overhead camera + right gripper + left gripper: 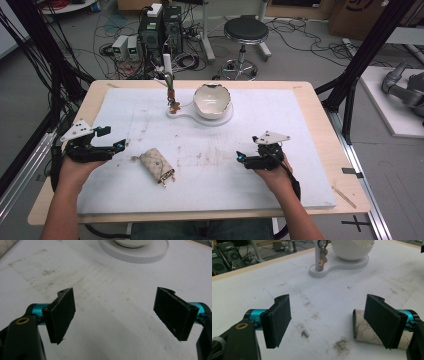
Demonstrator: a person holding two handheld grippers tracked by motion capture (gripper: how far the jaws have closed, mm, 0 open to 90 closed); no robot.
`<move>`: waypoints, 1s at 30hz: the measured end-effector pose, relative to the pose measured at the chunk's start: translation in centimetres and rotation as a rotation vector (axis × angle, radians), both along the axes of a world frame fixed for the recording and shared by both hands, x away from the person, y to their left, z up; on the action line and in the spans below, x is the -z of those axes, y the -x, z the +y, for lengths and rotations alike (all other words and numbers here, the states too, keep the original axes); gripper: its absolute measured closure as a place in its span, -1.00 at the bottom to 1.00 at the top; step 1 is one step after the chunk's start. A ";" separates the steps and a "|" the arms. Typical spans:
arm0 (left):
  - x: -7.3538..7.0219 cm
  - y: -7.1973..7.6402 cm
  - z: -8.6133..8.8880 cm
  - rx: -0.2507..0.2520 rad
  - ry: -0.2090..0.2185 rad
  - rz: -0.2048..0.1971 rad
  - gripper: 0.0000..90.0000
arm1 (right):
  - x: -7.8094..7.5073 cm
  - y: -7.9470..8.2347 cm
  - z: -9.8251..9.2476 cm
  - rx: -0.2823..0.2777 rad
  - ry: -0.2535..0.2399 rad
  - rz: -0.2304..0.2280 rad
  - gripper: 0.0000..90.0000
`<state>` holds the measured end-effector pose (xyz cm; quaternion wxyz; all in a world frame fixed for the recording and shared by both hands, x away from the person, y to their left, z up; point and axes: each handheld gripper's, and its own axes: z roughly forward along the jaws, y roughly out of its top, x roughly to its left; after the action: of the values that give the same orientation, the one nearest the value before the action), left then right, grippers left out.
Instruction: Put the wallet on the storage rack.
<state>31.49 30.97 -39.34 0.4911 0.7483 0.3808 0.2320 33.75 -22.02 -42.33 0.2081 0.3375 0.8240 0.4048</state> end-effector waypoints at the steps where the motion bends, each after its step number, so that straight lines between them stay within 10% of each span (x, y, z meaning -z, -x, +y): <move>1: 0.0 0.0 0.0 0.000 0.000 0.000 -0.52 | 0.0 0.0 0.0 0.000 0.000 0.000 -0.60; 30: 1.5 0.6 2.3 -0.015 0.014 0.011 -0.52 | -0.4 1.0 13.7 -0.172 -0.061 0.071 -0.60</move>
<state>30.93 33.27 -40.83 0.4924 0.7433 0.3905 0.2291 32.73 -8.28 -41.89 0.1326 0.2859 0.8440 0.4339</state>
